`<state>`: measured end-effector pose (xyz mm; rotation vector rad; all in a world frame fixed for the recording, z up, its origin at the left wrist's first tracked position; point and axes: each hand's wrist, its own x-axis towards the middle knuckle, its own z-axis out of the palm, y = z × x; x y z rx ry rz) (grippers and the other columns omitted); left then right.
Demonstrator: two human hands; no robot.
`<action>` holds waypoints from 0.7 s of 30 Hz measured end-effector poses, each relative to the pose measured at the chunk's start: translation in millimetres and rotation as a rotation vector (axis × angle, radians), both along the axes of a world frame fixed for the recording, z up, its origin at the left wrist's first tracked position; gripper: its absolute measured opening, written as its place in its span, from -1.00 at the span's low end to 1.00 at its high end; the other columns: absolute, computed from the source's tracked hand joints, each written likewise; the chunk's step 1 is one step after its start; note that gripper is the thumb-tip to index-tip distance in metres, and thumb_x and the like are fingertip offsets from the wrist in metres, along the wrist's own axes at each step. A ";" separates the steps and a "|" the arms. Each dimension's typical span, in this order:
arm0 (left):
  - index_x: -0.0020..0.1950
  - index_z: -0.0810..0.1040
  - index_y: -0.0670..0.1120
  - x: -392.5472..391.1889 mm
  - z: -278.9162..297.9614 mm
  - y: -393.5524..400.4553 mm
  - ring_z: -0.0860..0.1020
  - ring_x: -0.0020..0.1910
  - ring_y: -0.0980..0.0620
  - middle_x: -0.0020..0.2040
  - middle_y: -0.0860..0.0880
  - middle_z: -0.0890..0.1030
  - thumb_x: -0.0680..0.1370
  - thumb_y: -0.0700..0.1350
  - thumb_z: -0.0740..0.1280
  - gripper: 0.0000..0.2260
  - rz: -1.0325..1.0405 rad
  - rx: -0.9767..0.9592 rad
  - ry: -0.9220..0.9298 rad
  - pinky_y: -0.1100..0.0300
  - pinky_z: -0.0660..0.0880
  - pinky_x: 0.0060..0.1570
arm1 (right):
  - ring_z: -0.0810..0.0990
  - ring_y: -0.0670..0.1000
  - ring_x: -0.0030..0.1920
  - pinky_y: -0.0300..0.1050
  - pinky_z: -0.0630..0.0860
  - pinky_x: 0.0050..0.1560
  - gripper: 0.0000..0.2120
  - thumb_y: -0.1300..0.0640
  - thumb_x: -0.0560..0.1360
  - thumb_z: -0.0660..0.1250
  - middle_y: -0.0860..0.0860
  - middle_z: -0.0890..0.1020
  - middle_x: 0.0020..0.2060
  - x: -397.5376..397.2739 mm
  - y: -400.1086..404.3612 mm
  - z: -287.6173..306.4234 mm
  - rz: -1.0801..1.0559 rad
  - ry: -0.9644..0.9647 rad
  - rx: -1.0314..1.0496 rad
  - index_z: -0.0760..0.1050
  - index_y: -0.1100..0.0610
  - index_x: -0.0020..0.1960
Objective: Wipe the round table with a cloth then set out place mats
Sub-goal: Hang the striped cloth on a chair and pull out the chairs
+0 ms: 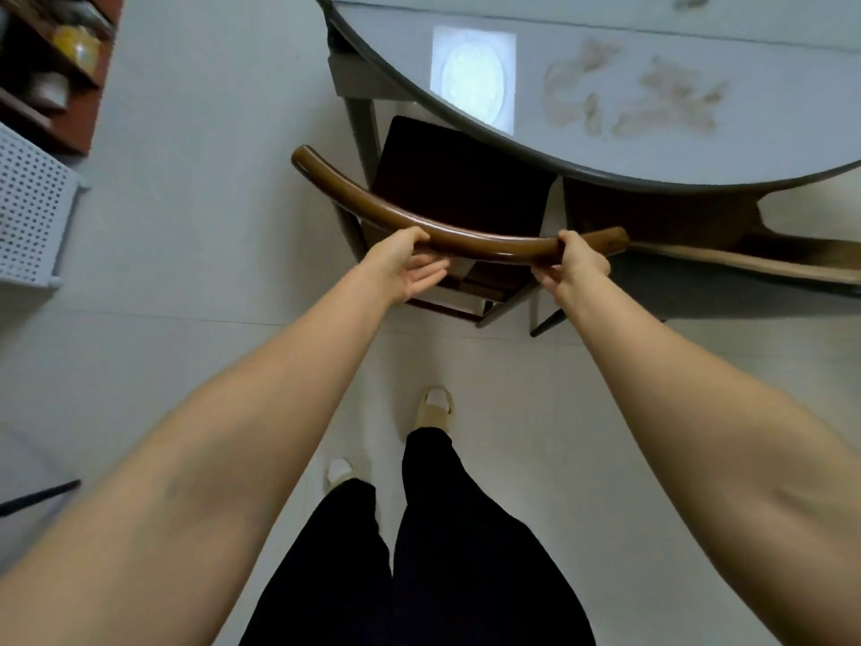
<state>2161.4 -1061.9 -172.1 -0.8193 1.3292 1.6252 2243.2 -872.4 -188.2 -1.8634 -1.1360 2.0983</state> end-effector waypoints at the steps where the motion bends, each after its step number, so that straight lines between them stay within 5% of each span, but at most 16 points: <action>1: 0.15 0.45 -0.17 3.9 4.3 -9.6 0.61 0.02 -0.13 0.07 -0.21 0.60 0.60 -0.18 0.25 -0.85 -0.090 -0.068 0.048 0.06 0.59 -0.03 | 0.62 0.13 0.08 0.01 0.63 0.03 -0.56 0.15 0.57 0.31 0.17 0.57 0.15 2.2 -4.9 4.3 0.005 -0.007 0.003 0.31 0.19 0.40; 5: 0.13 0.48 -0.16 14.2 31.1 -68.0 0.62 -0.08 -0.05 0.01 -0.13 0.60 0.61 -0.16 0.21 -0.86 -0.322 -0.292 0.217 0.14 0.58 -0.09 | 0.65 0.16 -0.01 -0.04 0.63 -0.08 -0.67 0.21 0.61 0.21 0.26 0.58 0.12 -1.9 -44.3 26.8 0.301 -0.119 0.013 0.33 0.27 0.35; 11: 0.11 0.51 -0.18 37.2 75.1 -182.7 0.59 -0.13 -0.03 0.00 -0.13 0.59 0.60 -0.18 0.20 -0.85 -0.170 -0.315 0.376 0.18 0.55 -0.10 | 0.62 0.05 -0.28 -0.08 0.58 -0.15 -0.78 0.23 0.58 0.19 0.19 0.63 -0.10 -31.3 -146.0 56.0 0.953 -0.146 0.315 0.46 0.32 0.16; 16: 0.05 0.53 -0.15 135.1 104.2 -362.4 0.61 -0.09 -0.04 -0.04 -0.11 0.61 0.59 -0.17 0.24 -0.88 0.121 -0.377 0.403 0.12 0.57 -0.01 | 0.57 0.04 -0.37 -0.14 0.48 -0.34 -0.89 0.26 0.57 0.20 0.16 0.58 -0.22 -21.0 -321.2 72.7 1.368 -0.003 0.443 0.46 0.26 0.05; 21: -0.01 0.49 -0.11 283.0 125.4 -560.4 0.60 -0.05 -0.06 -0.01 -0.11 0.61 0.58 -0.15 0.26 -0.95 0.545 -0.498 0.356 0.10 0.56 0.03 | 0.56 0.02 -0.35 -0.20 0.37 -0.32 -0.96 0.26 0.54 0.23 0.09 0.54 -0.29 55.3 -543.0 87.6 1.769 0.135 0.392 0.45 0.20 -0.06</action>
